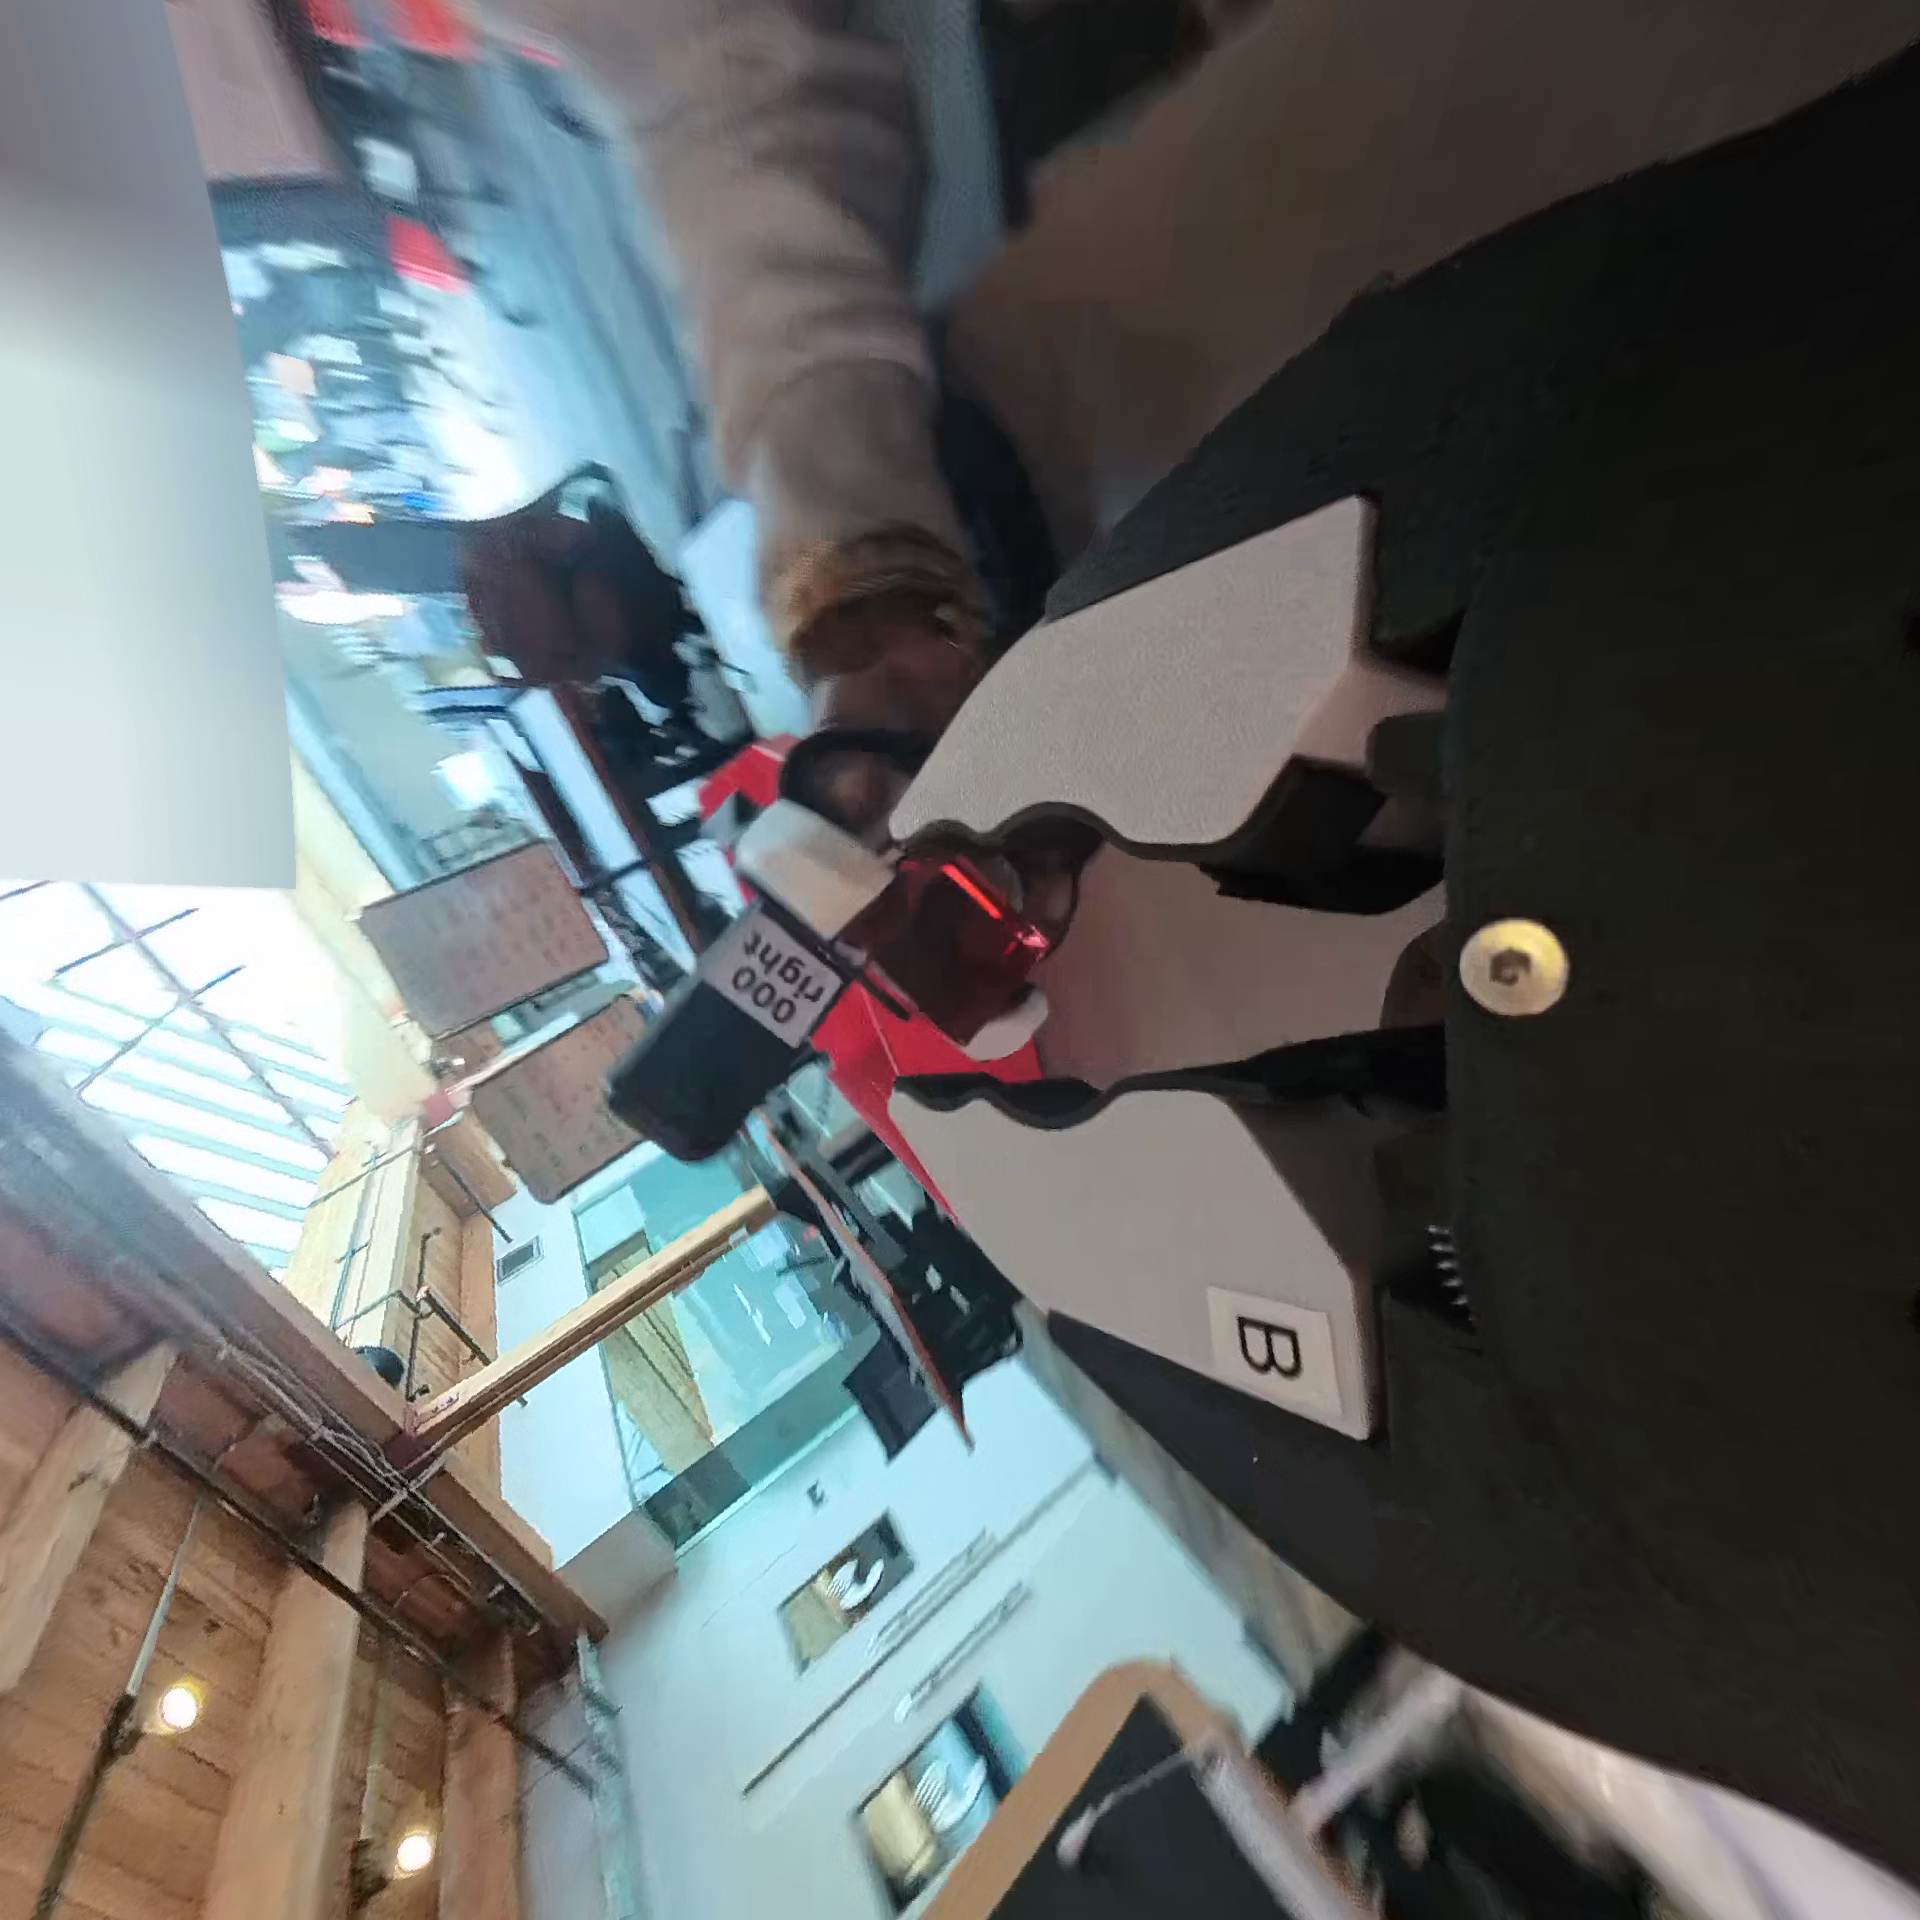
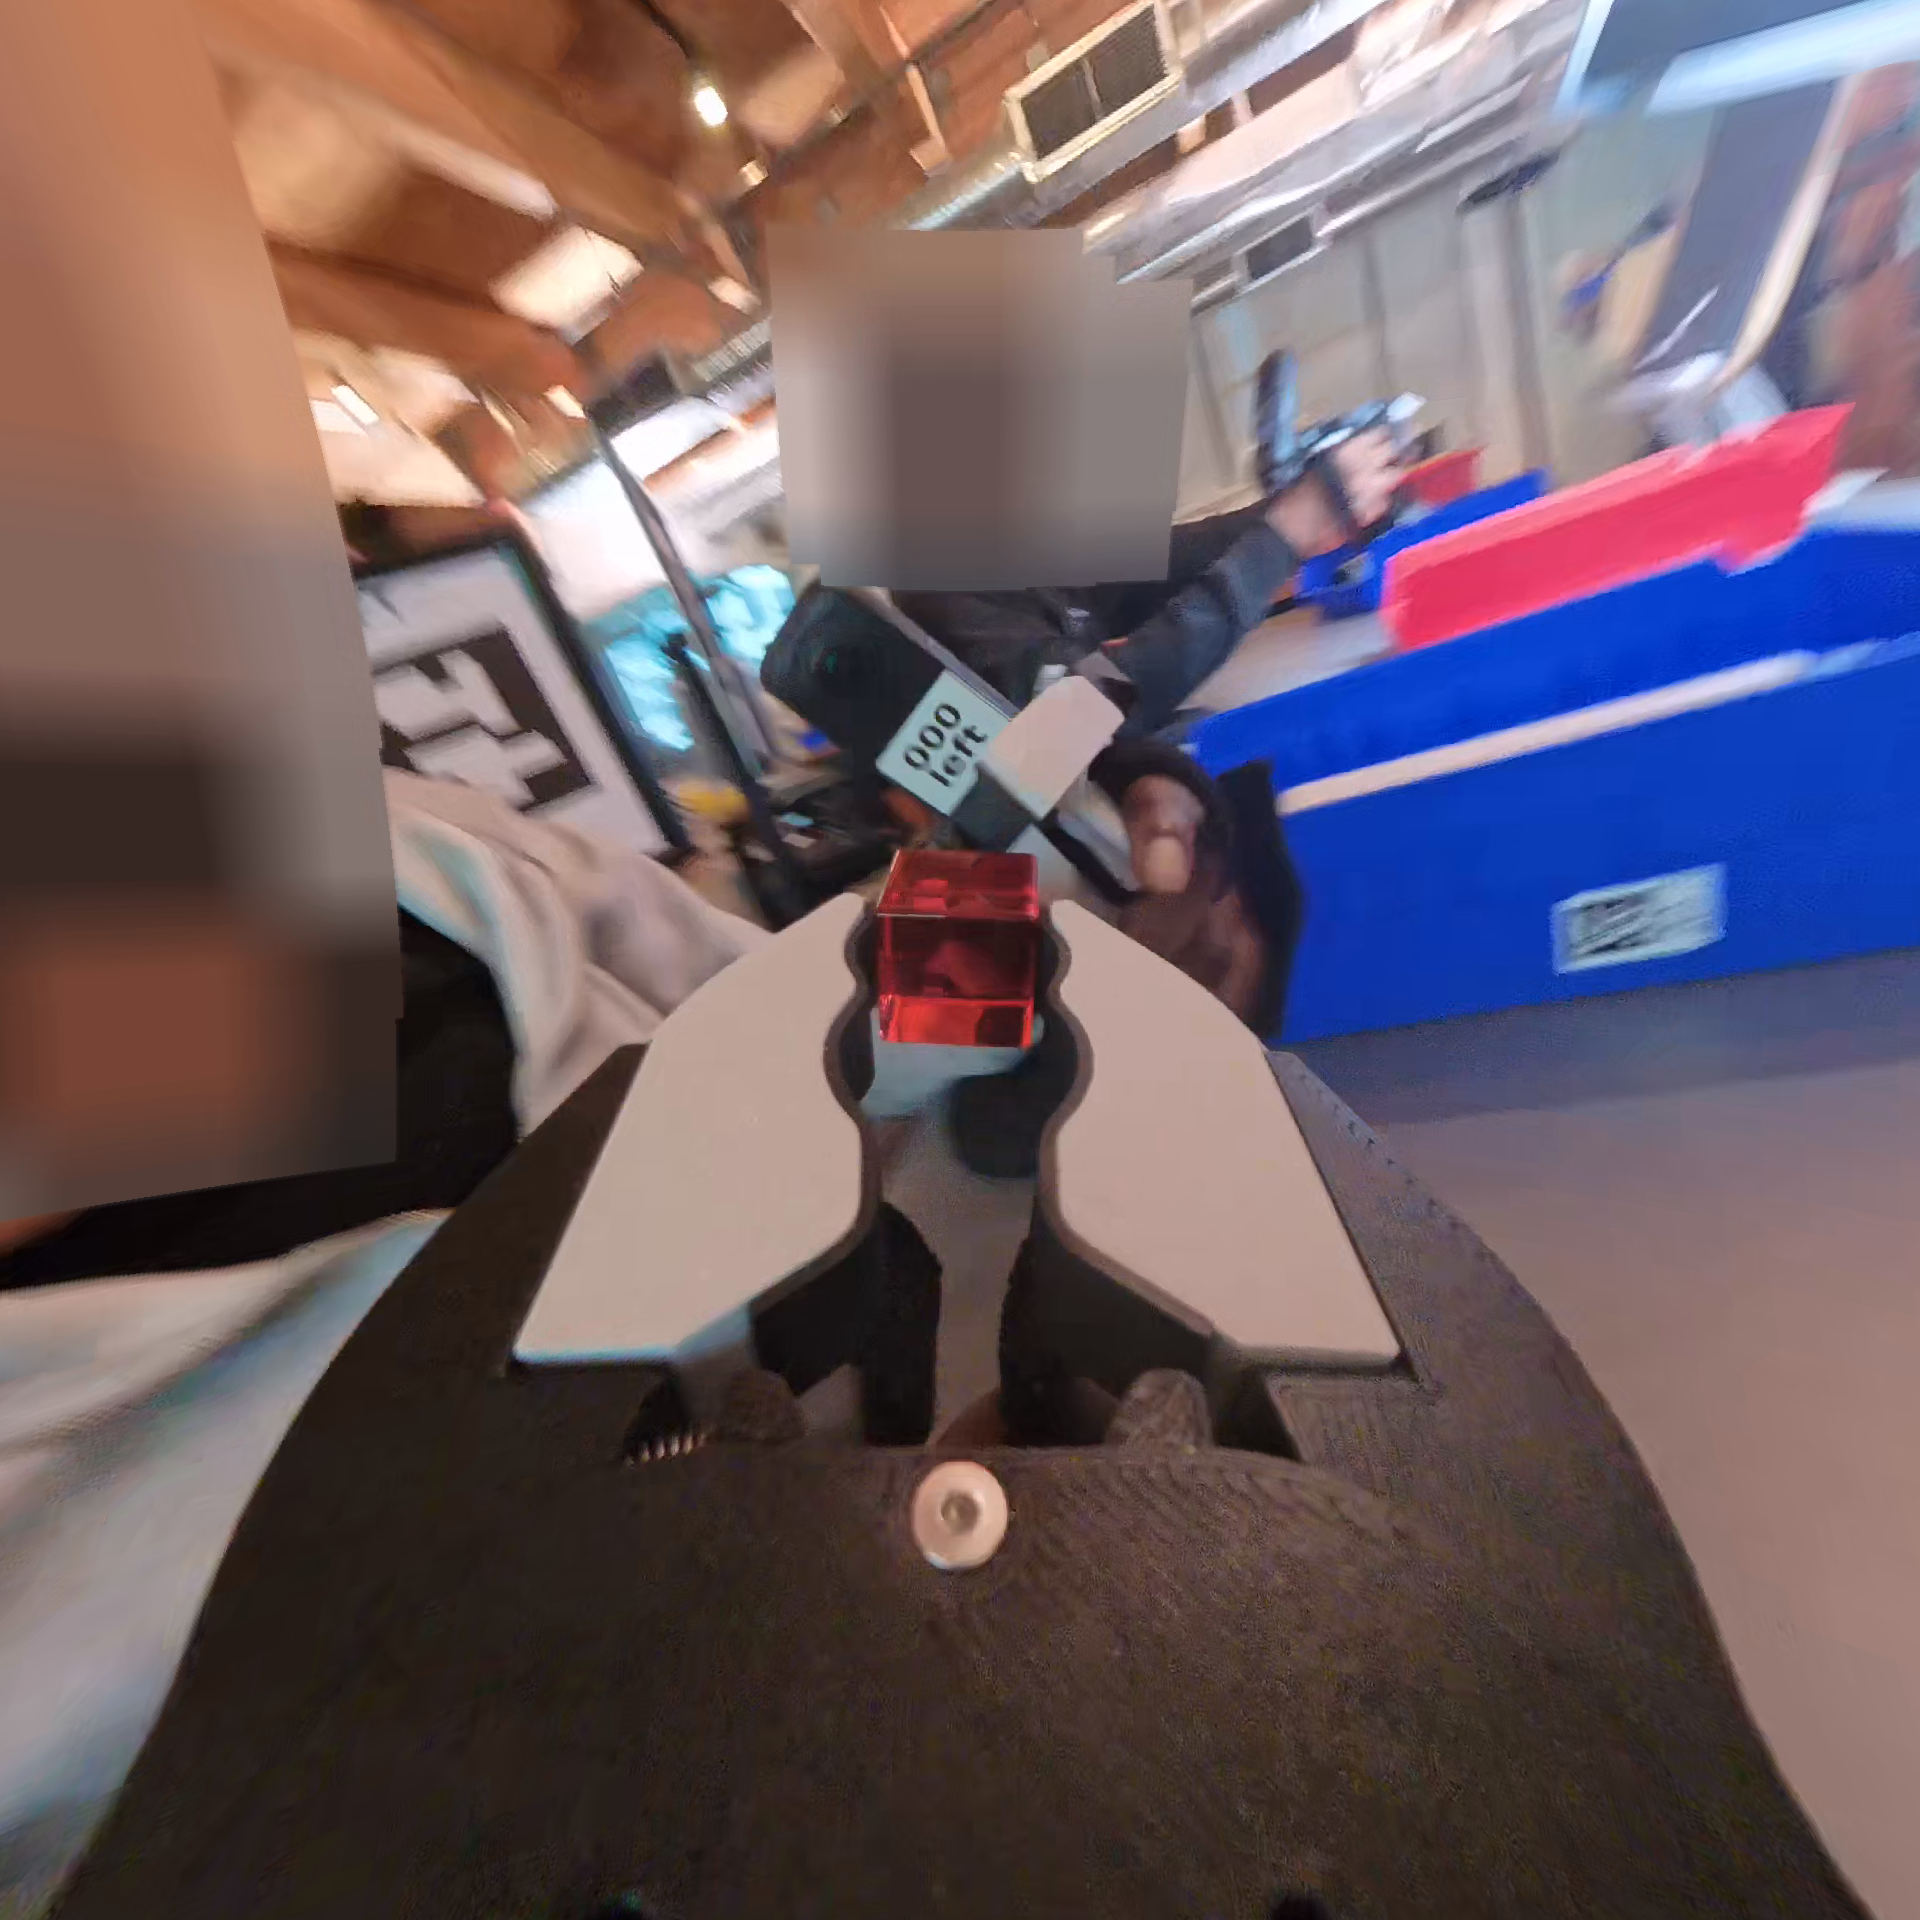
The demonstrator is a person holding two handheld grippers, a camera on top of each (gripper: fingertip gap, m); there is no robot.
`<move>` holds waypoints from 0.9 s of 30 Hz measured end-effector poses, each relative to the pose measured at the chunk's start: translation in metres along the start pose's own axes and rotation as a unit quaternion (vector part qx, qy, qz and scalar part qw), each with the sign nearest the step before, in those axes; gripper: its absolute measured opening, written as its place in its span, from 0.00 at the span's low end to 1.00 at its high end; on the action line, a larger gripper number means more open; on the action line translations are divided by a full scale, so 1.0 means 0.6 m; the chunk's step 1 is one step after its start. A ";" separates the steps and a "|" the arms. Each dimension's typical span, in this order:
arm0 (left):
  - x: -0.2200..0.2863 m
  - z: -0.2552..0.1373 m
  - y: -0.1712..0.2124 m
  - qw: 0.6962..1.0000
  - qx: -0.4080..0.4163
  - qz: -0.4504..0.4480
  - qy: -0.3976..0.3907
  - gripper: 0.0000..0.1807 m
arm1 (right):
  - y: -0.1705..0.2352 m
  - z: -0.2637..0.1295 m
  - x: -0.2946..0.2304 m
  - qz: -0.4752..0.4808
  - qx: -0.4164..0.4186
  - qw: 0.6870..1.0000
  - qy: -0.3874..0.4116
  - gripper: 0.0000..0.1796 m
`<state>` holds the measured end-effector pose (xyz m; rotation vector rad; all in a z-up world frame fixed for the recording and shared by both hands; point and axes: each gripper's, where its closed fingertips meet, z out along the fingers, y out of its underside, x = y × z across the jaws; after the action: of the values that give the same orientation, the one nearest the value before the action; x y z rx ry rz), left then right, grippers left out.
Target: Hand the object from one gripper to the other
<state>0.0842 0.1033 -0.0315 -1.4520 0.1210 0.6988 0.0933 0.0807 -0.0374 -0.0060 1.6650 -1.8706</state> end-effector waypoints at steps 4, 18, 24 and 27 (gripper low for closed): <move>-0.018 -0.011 -0.024 0.972 0.046 -0.230 0.038 0.32 | -0.021 -0.015 -0.004 -0.287 -0.032 0.951 0.111 0.16; 0.061 0.005 -0.004 0.822 -0.038 -0.518 0.231 0.33 | 0.028 0.006 -0.014 -0.665 -0.170 0.705 0.178 0.16; 0.062 0.001 -0.006 0.812 -0.029 -0.529 0.244 0.16 | 0.030 0.006 -0.014 -0.677 -0.175 0.692 0.181 0.16; 0.061 0.001 -0.005 0.825 -0.030 -0.513 0.235 0.16 | 0.030 0.007 -0.011 -0.680 -0.177 0.687 0.187 0.16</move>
<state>0.1149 0.1171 -0.0468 -1.4661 -0.3022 -0.5521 0.1080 0.0800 -0.0501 -1.5068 2.6251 -2.5107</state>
